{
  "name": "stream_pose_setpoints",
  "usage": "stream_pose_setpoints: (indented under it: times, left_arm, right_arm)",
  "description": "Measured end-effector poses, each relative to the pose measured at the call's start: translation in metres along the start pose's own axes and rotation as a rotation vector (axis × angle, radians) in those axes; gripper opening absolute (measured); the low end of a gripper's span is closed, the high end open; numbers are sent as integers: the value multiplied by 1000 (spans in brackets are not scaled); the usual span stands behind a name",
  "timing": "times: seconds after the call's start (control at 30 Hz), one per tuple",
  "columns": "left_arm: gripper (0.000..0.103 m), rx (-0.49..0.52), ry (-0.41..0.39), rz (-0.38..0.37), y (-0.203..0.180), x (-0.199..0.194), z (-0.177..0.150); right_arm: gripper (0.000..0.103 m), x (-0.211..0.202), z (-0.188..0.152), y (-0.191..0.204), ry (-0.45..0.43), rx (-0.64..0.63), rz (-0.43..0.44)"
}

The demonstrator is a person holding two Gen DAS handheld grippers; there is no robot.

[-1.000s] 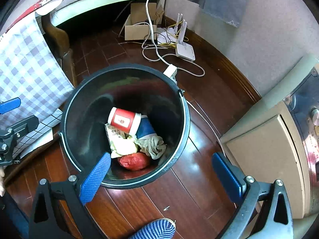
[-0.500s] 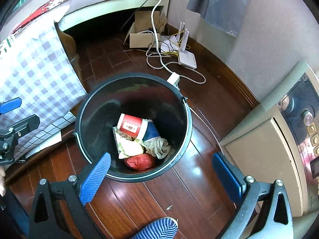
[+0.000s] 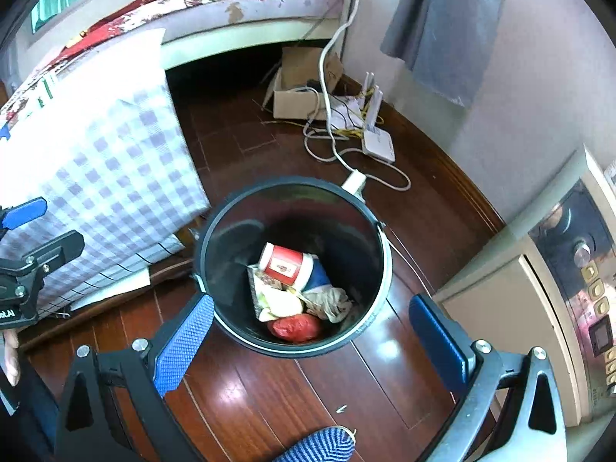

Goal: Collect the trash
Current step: 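Move both open tools back over the bed toward the remaining trash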

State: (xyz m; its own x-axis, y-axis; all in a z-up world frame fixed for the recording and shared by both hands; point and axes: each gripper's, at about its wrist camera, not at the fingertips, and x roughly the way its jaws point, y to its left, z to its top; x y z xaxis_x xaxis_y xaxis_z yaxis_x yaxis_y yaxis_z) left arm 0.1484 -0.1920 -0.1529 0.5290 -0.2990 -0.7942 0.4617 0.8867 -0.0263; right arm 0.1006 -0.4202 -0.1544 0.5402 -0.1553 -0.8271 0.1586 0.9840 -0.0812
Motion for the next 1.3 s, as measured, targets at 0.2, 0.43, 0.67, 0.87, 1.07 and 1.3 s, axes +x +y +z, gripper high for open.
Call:
stream_pose_setpoints:
  times: [0.2, 0.43, 0.67, 0.87, 1.07, 1.3]
  left_arm:
    - [102, -11, -12, 62, 19, -20, 1]
    - [102, -53, -62, 88, 42, -45, 2]
    - [102, -103, -96, 125, 64, -63, -5]
    - [102, -148, -111, 159, 90, -75, -10]
    - [102, -197, -129, 215, 125, -88, -15]
    - [102, -297, -149, 319, 192, -108, -21]
  right_arm:
    - [102, -18, 10, 23, -33, -39, 26]
    - [102, -35, 22, 54, -72, -73, 70]
    - [102, -46, 31, 82, -100, -129, 103]
    - [102, -52, 42, 111, -123, -175, 143]
    - [102, -58, 55, 145, -140, -220, 200]
    - [102, -59, 80, 195, -166, -293, 287]
